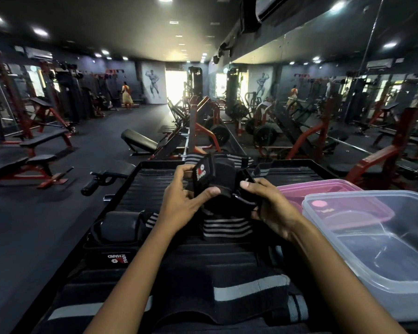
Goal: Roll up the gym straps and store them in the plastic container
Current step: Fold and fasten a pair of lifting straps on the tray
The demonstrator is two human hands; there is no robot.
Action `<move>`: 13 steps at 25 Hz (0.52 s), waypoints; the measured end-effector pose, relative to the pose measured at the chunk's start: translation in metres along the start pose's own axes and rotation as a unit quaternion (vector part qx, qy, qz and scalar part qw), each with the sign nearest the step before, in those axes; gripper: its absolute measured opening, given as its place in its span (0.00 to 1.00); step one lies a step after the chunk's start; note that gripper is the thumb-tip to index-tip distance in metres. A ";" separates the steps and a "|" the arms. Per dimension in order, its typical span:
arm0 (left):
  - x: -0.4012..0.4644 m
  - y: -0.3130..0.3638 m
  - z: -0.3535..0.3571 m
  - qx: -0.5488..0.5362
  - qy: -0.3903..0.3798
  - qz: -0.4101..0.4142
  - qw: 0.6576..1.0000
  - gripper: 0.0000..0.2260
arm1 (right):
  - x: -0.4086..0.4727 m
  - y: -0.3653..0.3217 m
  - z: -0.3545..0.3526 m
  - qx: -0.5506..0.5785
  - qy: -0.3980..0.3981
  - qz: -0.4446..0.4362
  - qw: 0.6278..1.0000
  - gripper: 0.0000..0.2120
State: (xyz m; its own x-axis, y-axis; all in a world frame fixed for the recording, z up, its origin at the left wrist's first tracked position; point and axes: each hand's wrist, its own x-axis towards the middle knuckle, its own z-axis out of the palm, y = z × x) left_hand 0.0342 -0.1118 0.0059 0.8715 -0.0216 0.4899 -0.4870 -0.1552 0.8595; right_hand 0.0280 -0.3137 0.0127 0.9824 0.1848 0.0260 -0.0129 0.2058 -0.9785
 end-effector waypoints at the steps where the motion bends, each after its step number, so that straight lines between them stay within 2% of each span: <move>1: 0.000 0.000 0.000 0.002 0.030 -0.013 0.999 0.31 | 0.000 0.001 0.001 0.006 -0.011 -0.029 1.000 0.24; 3: 0.000 -0.002 0.000 0.006 0.064 -0.033 0.997 0.31 | -0.002 0.002 0.002 -0.047 -0.010 -0.088 0.995 0.25; 6: -0.001 -0.004 0.005 -0.063 0.055 -0.060 0.995 0.29 | -0.006 0.004 0.006 -0.112 0.007 -0.162 0.980 0.28; 10: 0.001 -0.003 0.004 -0.183 -0.015 -0.073 0.980 0.17 | -0.004 0.003 0.019 -0.039 0.100 -0.157 0.982 0.08; 13: 0.000 -0.007 0.006 -0.098 -0.069 -0.067 0.991 0.23 | -0.001 0.000 0.017 0.082 0.115 -0.108 0.984 0.08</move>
State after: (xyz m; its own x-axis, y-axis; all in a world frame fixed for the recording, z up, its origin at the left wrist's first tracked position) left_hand 0.0380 -0.1166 -0.0005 0.9220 -0.1503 0.3569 -0.3569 0.0277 0.9337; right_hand 0.0237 -0.2976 0.0164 0.9814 -0.0993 0.1640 0.1895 0.3720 -0.9087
